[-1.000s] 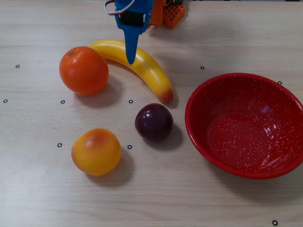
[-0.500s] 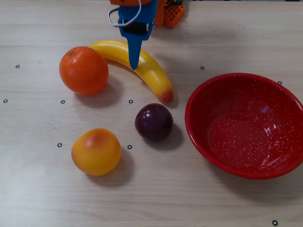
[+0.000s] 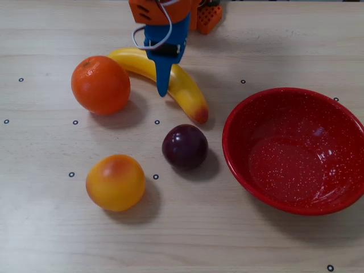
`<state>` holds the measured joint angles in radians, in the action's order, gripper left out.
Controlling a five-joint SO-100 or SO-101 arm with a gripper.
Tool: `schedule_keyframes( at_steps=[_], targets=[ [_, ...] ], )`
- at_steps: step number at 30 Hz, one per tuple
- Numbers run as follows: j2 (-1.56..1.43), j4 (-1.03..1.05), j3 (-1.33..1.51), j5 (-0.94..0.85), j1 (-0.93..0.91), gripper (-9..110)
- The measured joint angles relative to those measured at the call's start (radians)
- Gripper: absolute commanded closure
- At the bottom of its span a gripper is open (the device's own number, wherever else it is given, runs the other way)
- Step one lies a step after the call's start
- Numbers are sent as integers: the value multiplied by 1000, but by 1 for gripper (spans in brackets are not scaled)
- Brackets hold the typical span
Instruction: Put banana in the red bowl.
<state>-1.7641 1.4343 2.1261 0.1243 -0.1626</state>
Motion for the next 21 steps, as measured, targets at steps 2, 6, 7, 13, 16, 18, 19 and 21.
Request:
schedule_keyframes(
  at_steps=[2,6,7,13,16,18,19,21],
  targets=[
    [8,-14,0,0,5,66],
    [37,-35,0,0,5,66],
    [37,-38,0,0,5,66],
    [61,-71,0,2,5,65],
    [69,-84,-2,2,5,65],
    [75,-97,-2,5,8,65],
    [81,-104,-3,5,12,65],
    [87,-126,-3,5,17,65]
  ],
)
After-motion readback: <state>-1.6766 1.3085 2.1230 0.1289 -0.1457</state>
